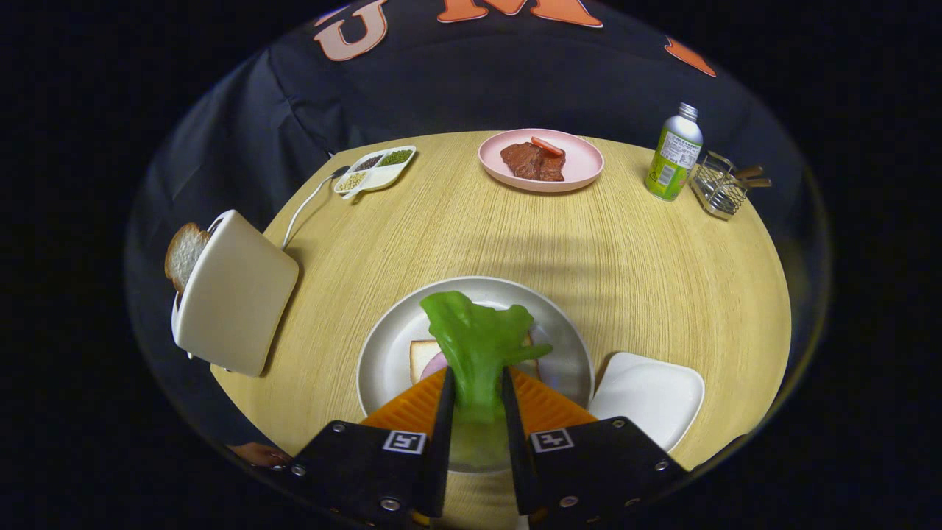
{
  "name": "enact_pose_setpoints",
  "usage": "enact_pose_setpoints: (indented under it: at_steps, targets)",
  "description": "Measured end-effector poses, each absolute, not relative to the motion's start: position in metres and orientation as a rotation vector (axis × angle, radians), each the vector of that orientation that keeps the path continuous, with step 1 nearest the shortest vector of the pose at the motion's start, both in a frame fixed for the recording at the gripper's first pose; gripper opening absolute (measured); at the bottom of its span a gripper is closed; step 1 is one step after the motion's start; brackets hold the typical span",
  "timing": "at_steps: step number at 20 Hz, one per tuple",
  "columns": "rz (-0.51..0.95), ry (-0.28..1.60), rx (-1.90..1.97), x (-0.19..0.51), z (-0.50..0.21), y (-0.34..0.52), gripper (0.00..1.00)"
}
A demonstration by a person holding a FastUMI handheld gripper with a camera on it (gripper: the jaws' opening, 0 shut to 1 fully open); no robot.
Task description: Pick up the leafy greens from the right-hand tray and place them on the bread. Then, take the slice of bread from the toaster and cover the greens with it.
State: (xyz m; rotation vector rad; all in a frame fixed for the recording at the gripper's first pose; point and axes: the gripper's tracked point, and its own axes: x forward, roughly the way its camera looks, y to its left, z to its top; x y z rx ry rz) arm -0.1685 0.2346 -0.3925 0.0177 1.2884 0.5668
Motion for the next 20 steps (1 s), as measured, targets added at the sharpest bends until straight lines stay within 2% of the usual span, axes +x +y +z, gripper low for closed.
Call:
enact_pose_setpoints:
  at_steps: [4,6,15,20]
  targets:
    - [0.55,1.261,-0.028,-0.167,-0.391,0.227,0.68]
    - [0.546,1.258,-0.037,-0.168,-0.392,0.226,0.73]
    - [0.527,1.242,-0.062,-0.172,-0.384,0.24,0.77]
    - [0.508,1.144,-0.043,-0.15,-0.335,0.249,0.77]
